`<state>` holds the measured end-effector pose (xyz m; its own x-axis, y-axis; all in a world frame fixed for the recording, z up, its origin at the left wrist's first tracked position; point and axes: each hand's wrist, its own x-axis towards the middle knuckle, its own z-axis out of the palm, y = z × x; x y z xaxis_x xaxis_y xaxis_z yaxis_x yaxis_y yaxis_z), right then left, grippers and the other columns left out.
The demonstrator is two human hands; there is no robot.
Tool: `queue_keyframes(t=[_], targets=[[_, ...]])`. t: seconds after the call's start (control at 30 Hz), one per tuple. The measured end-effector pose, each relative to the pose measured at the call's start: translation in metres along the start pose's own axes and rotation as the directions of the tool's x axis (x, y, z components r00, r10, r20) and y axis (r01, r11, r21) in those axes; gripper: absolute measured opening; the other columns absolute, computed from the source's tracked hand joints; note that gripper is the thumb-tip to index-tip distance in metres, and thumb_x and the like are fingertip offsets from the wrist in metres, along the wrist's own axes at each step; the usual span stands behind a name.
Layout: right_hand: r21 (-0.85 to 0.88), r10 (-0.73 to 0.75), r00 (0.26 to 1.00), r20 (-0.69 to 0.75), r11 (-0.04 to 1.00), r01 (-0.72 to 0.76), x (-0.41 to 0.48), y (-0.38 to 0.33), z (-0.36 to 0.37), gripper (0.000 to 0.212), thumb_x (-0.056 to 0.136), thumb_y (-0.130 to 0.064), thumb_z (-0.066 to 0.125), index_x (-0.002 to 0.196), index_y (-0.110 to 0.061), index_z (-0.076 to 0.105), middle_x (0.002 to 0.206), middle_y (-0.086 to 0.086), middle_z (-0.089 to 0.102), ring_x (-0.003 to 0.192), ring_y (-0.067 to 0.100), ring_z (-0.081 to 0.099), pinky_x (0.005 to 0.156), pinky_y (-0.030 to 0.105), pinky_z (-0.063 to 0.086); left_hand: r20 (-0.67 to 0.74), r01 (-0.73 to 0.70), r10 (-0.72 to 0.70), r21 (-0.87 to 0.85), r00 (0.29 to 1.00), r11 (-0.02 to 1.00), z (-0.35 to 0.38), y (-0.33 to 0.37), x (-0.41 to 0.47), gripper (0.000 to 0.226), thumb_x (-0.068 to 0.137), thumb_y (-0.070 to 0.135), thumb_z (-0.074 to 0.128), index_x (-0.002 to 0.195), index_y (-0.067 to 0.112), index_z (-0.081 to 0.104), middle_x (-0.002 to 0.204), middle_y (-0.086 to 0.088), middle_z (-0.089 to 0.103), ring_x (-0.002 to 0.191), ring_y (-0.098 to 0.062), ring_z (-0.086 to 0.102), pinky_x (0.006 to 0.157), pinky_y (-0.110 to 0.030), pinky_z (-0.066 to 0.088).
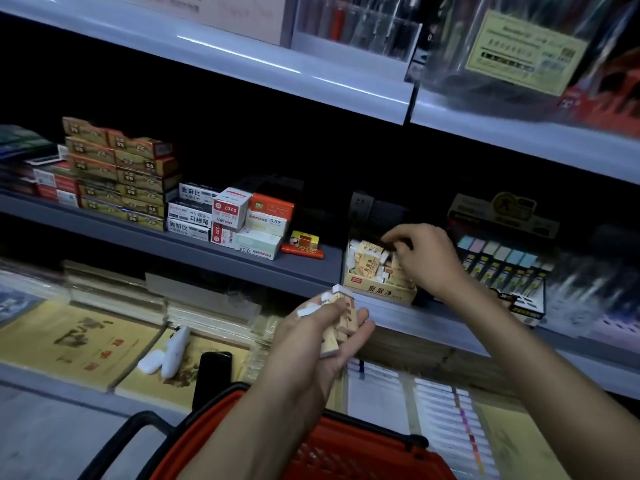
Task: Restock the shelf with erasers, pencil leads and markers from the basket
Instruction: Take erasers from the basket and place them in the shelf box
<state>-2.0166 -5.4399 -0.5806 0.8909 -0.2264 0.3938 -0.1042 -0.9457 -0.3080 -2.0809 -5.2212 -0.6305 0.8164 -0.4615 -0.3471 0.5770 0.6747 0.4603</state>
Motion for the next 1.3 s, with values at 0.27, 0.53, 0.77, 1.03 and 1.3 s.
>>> queue_keyframes(t=[0.27, 0.53, 0.77, 1.03, 1.3], targets=[[0.682, 0.084, 0.925, 0.37, 0.652, -0.331, -0.092, -0.045, -0.025, 0.019, 0.092, -0.03, 0.073, 0.1, -0.015, 0.079, 0.087, 0.006, 0.076, 0.069, 0.014, 0.066, 0.061, 0.024, 0.052, 0.017, -0.107, 0.106, 0.171, 0.994, 0.98, 0.005, -0.006, -0.005, 0.02, 0.094, 0.004, 0.07, 0.113, -0.001, 0.071, 0.102, -0.02, 0.078, 0.091, -0.027, 0.079, 0.078, -0.038, 0.065], [0.665, 0.126, 0.938, 0.324, 0.675, -0.32, -0.083, -0.025, -0.027, 0.023, 0.083, -0.005, 0.081, 0.103, -0.016, 0.076, 0.083, 0.008, 0.077, 0.076, 0.021, 0.074, 0.074, 0.036, 0.064, -0.027, -0.164, 0.188, 0.378, 0.982, 0.911, 0.005, -0.017, -0.002, 0.02, 0.092, 0.006, 0.073, 0.111, 0.003, 0.07, 0.099, -0.022, 0.078, 0.093, -0.03, 0.078, 0.073, -0.037, 0.066], [0.113, 0.004, 0.954, -0.301, 0.993, 0.031, -0.048, 0.007, -0.01, 0.018, 0.089, -0.028, 0.079, 0.105, -0.023, 0.074, 0.09, -0.011, 0.07, 0.08, 0.005, 0.066, 0.073, 0.025, 0.057, -0.082, -0.049, 0.063, 0.159, 0.995, 0.986, 0.007, -0.009, 0.002, 0.025, 0.097, 0.002, 0.056, 0.121, 0.0, 0.065, 0.105, -0.032, 0.073, 0.092, -0.039, 0.077, 0.068, -0.036, 0.065], [-0.053, -0.032, 0.999, 0.007, 0.998, 0.032, -0.043, 0.007, -0.006, 0.027, 0.101, -0.022, 0.059, 0.124, -0.026, 0.072, 0.094, -0.003, 0.074, 0.063, 0.006, 0.061, 0.066, 0.025, 0.048, -0.051, -0.106, 0.121, 0.236, 0.991, 0.966, -0.005, -0.003, 0.007, 0.025, 0.098, -0.002, 0.06, 0.122, -0.005, 0.061, 0.099, -0.026, 0.077, 0.094, -0.035, 0.078, 0.081, -0.038, 0.063], [0.447, 0.054, 0.94, 0.336, 0.869, -0.21, -0.067, -0.034, -0.026, 0.019, 0.093, -0.039, 0.071, 0.091, -0.022, 0.078, 0.084, -0.001, 0.076, 0.075, 0.014, 0.073, 0.066, 0.033, 0.057, 0.026, -0.138, 0.136, 0.187, 0.99, 0.973, -0.001, -0.008, 0.006, 0.026, 0.093, 0.003, 0.068, 0.117, -0.007, 0.065, 0.102, -0.024, 0.077, 0.097, -0.03, 0.078, 0.079, -0.031, 0.063]])
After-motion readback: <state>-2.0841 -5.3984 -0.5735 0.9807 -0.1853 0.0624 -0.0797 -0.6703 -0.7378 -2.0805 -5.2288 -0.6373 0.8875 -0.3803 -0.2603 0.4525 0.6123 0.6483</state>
